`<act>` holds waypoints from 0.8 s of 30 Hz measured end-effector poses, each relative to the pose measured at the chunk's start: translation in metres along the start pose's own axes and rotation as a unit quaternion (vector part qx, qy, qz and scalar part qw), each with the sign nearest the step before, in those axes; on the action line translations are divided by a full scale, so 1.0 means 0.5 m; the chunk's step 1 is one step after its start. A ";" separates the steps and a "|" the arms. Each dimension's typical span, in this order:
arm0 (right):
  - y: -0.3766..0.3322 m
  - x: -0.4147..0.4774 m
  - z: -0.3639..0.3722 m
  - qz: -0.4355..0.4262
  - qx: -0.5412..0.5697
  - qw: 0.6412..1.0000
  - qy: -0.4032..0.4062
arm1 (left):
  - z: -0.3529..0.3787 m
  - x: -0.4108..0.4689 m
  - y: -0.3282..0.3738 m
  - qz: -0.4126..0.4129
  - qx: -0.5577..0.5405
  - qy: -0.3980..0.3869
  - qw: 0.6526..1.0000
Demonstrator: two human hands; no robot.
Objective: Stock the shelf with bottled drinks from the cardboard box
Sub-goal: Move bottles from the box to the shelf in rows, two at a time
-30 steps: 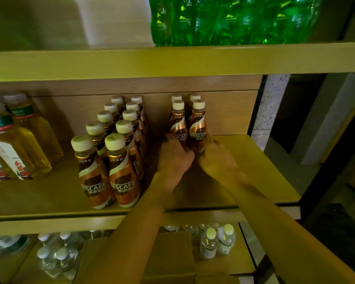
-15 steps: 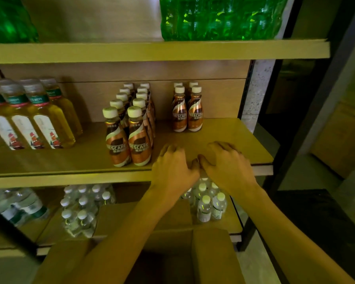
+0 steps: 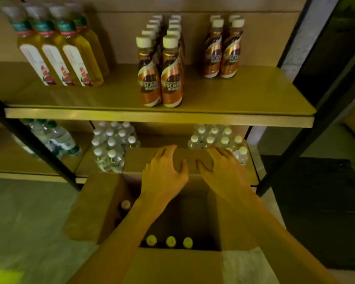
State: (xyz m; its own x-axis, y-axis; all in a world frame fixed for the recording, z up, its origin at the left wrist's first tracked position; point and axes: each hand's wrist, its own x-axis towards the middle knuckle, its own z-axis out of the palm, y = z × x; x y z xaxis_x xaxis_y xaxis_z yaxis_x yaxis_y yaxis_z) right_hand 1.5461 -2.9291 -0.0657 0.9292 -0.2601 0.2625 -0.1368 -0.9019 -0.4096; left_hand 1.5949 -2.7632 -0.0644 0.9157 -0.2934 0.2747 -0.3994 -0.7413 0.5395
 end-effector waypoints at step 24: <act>-0.060 0.053 0.485 -0.012 0.010 0.879 -0.477 | 0.234 -0.163 -0.279 -0.637 -0.340 0.087 0.686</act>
State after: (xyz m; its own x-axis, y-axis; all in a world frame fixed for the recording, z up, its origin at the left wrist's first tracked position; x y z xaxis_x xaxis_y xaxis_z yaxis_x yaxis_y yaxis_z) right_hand 1.6581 -2.8253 -0.2585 0.7984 0.1739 -0.5764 -0.1169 -0.8944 -0.4317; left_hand 1.5810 -2.7065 -0.2554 0.5454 0.4516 -0.7061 0.7375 0.1419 0.6603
